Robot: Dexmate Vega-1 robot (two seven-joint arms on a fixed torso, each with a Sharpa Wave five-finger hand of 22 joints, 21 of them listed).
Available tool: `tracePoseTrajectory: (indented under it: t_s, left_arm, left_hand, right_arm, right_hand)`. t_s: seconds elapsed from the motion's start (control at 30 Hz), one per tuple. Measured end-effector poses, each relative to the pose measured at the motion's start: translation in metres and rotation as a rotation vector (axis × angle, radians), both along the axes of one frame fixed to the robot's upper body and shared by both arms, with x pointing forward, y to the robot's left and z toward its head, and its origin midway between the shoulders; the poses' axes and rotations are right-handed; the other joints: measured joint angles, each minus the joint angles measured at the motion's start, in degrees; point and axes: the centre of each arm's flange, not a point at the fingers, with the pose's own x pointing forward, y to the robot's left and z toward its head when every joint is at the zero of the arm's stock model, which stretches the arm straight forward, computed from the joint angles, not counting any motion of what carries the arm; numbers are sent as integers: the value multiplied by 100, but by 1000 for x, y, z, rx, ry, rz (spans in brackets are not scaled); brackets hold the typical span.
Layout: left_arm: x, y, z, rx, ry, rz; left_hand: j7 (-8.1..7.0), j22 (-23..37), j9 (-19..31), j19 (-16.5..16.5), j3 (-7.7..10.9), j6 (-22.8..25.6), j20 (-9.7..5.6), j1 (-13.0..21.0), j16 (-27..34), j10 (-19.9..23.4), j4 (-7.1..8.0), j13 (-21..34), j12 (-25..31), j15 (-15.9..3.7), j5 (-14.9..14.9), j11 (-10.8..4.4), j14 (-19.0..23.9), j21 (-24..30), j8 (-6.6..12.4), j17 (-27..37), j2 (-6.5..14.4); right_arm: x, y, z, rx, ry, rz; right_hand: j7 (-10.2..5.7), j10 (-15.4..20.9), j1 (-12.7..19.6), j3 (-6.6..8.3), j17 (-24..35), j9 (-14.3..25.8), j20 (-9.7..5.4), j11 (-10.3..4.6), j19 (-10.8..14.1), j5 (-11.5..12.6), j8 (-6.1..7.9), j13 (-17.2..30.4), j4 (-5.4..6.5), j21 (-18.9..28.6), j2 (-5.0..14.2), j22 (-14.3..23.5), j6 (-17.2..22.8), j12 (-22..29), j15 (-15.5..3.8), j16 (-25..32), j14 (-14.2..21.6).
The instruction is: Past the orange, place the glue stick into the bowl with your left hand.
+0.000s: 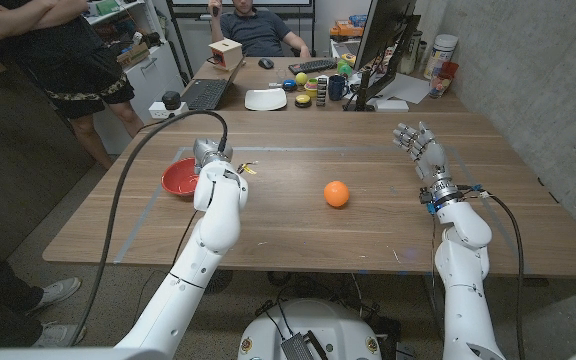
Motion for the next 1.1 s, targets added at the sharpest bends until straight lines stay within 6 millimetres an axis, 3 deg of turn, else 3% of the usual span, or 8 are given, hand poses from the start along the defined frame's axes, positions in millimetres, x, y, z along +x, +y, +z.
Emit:
tracePoseTrajectory:
  t_s: [0.03, 0.07, 0.4, 0.53, 0.57, 0.67, 1.1]
  left_arm:
    - [0, 0, 0, 2, -4, -2]
    - [0, 23, -5, 12, 1, 43]
    - [3, 40, -7, 76, -14, 59]
    - [3, 39, -5, 88, -29, 51]
    - [5, 48, -10, 111, -18, 72]
    - [5, 47, -9, 117, -27, 70]
    - [10, 81, -22, 228, -46, 168]
  left_hand:
    - [-23, 0, 0, -18, 0, -17, 17, 24, 0, -3, 0, 0, 0, -16, 0, -16, -16, 0, 0, 0, -24]
    - [-43, 0, 0, -18, 0, -17, 18, 24, 0, -3, 0, 0, -5, -16, 0, -16, -16, 0, 0, 1, -24]
    - [-157, 27, 1, -191, -26, -93, 48, 114, -1, 31, -26, -4, -112, -62, 0, -109, -62, 57, 1, 5, -114]
    - [-191, 53, 1, -285, -49, -127, 80, 114, -2, 1, -50, 30, -145, -71, -1, -141, -71, 76, -44, 127, -114]
    - [-209, 53, 1, -285, -50, -145, 80, 133, -2, 20, -50, 31, -152, -71, -1, -161, -71, 76, -44, 138, -133]
    - [-235, 53, 12, -322, -71, -171, 101, 145, -8, 10, -35, 31, -186, -98, -1, -173, -98, 98, -44, 280, -145]
    - [-338, 52, 28, -417, -129, -132, 114, 198, 1, 42, -33, 66, -229, -98, -7, -265, -99, 120, -44, 330, -198]
  right_arm:
    - [0, 1, 0, 0, 0, 1]
    - [1, 0, -1, 3, 6, -12]
    - [1, 4, -1, 6, 9, -22]
    - [1, 5, -1, 4, 8, -20]
    - [1, 4, 0, 7, 7, -28]
    - [1, 5, 0, 6, 7, -27]
    - [7, 13, 5, 0, 9, -33]
  right_hand:
    - [0, 0, 0, 0, 0, 0, 0, 0, 0, 0, 0, 0, 0, 0, 0, 0, 0, 0, 0, 0, 0]
    - [0, 0, 0, 0, 0, 0, 0, 0, 0, 0, 0, 0, 0, 0, 0, 0, 0, 0, 0, 0, 0]
    - [0, 32, 0, 0, 0, 0, 0, 31, 0, 0, 0, 0, 0, -38, 0, 0, 0, 0, 0, 0, 0]
    - [22, 31, 0, 0, 0, 0, 0, 31, 0, 0, 0, 0, 0, -38, 0, 0, 22, 0, 0, 0, 0]
    - [32, 32, 0, -23, 0, 0, 0, 31, 0, 0, 0, 0, 2, -38, 0, 0, 32, 0, 0, 0, 0]
    - [32, 31, 0, -48, 0, 0, 0, 31, 0, 0, 0, 0, 0, -38, 0, 0, 32, 0, 0, 0, -1]
    - [32, 31, -68, -48, 0, 0, -2, 31, -3, 0, 0, 0, 0, -81, 69, 0, 32, 0, 0, 0, -1]
